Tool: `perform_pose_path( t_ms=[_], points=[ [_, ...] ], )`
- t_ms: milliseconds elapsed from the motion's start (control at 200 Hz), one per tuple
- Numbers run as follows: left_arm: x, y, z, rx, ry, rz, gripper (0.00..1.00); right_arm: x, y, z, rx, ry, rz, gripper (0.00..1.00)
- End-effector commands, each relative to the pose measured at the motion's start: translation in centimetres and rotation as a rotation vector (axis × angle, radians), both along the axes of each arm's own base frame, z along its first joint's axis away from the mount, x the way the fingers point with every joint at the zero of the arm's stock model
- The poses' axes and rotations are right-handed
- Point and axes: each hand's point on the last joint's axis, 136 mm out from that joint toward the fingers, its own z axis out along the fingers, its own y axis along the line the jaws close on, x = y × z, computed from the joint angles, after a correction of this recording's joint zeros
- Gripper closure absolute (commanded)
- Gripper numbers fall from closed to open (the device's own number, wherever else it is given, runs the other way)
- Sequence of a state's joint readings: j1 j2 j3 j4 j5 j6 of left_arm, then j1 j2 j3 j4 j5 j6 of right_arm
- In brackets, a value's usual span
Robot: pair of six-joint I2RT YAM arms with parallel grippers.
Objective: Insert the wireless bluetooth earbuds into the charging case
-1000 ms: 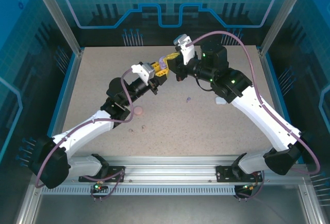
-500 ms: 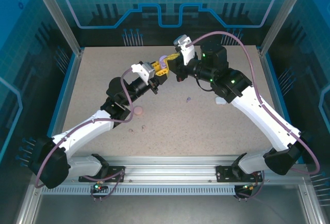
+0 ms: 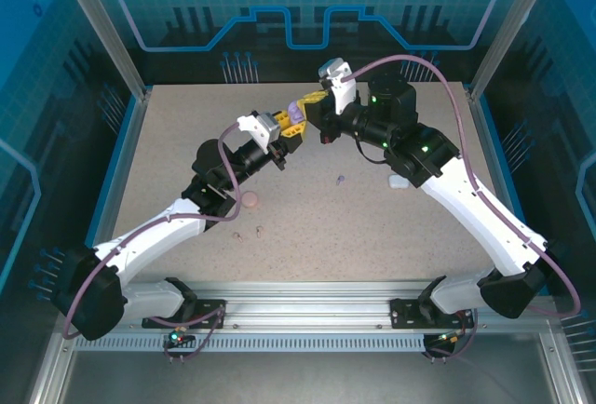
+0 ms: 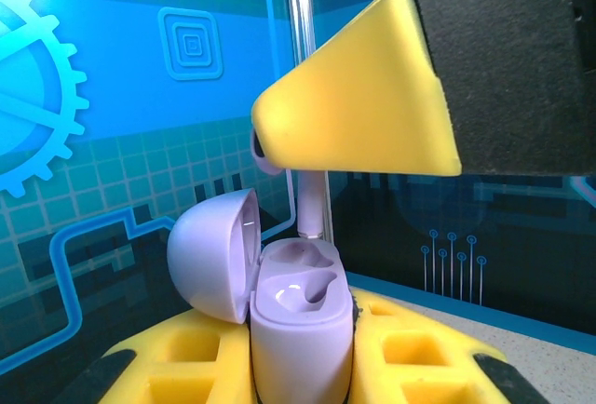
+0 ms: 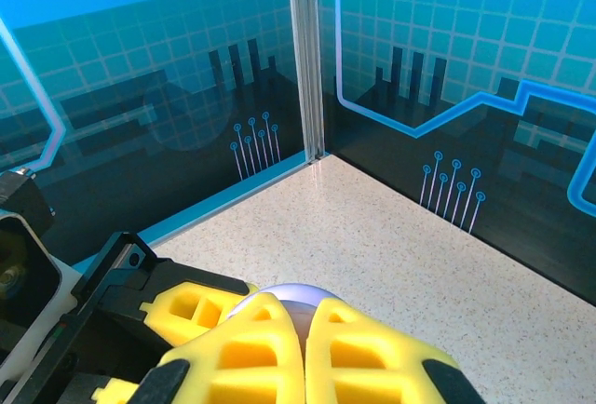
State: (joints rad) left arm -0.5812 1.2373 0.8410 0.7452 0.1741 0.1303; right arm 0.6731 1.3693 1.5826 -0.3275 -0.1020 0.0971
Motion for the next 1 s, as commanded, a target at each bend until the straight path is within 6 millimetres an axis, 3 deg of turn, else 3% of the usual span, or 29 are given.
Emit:
perform_pose_path(
  t_ms=[0, 630, 995],
  points=[
    [-0.9, -0.3, 2.1, -0.032, -0.053, -0.028, 1.0, -0.3, -0.6, 1.9, 0.045, -0.034, -0.006, 0.94],
    [-0.8, -0.3, 2.4, -0.033, -0.06, -0.023, 1.0, -0.6, -0.5, -0.9, 0.0, 0.029, 0.007, 0.95],
    [-0.7, -0.4, 2.3, -0.031, -0.053, -0.028, 1.0, -0.7, -0.6, -0.4, 0.01, 0.018, 0.006, 0.96]
  ],
)
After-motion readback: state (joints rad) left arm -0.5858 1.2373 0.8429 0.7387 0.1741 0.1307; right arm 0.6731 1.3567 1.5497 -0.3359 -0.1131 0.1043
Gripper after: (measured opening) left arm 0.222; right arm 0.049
